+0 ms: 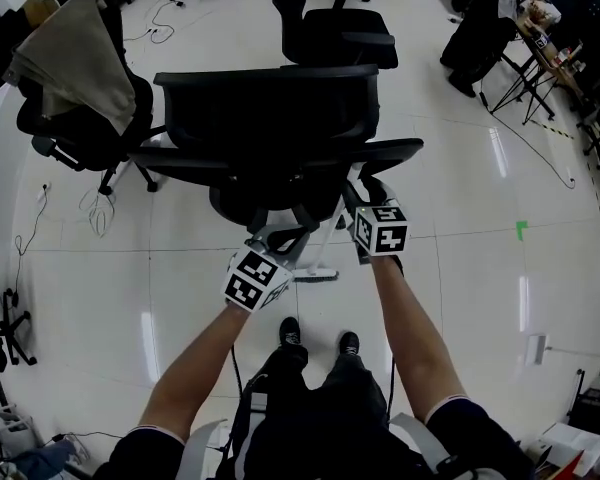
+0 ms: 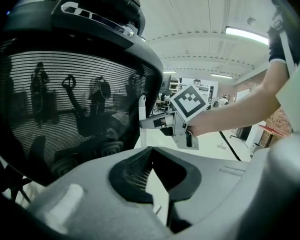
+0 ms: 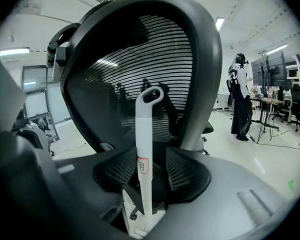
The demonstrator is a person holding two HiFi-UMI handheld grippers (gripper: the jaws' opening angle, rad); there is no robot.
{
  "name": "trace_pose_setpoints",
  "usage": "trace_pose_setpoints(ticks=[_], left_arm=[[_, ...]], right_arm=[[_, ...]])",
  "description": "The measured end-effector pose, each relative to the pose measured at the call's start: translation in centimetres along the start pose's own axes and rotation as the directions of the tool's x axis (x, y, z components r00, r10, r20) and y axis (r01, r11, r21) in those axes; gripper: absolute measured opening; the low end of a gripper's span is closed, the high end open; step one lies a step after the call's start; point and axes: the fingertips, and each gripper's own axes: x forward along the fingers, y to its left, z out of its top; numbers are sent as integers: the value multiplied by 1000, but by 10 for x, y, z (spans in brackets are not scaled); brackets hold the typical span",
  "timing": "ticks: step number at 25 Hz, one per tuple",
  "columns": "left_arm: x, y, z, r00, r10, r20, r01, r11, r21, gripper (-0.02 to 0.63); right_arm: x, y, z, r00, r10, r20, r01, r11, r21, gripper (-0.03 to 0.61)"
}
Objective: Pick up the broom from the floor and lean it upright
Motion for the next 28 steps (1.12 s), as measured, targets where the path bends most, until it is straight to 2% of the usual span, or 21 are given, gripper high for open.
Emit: trace_pose_setpoints(ticks=[7,10,12,14,17,23,28], left_arm=[[5,-7,21,995,91,42,-89,995,-42,0],[1,-25,34,986,151,74,-145,986,-79,2],[0,-39,47,972,212,101,-201,974,-108,2],[-2,-55,64,954,270,132,-252,958,-134,2],[-4,-88,85,934,314,172,-289,944,-156,1],[-8,-155,123,909,340,241,-311,938,-151,0],[-21,-189,142,883,386,268,-349,920,-177,0]], right_arm=[[-36,-7,10,995,87,55,-86,996,-23,218],[-71,-7,17,983,154,98,-150,988,-41,190],[-96,-7,28,966,222,132,-213,974,-79,147],[-122,-7,42,941,291,171,-271,954,-130,86],[-162,-3,58,896,386,218,-349,918,-189,6],[-236,18,75,783,570,248,-524,820,-229,6],[-280,22,83,726,633,270,-588,774,-234,6]])
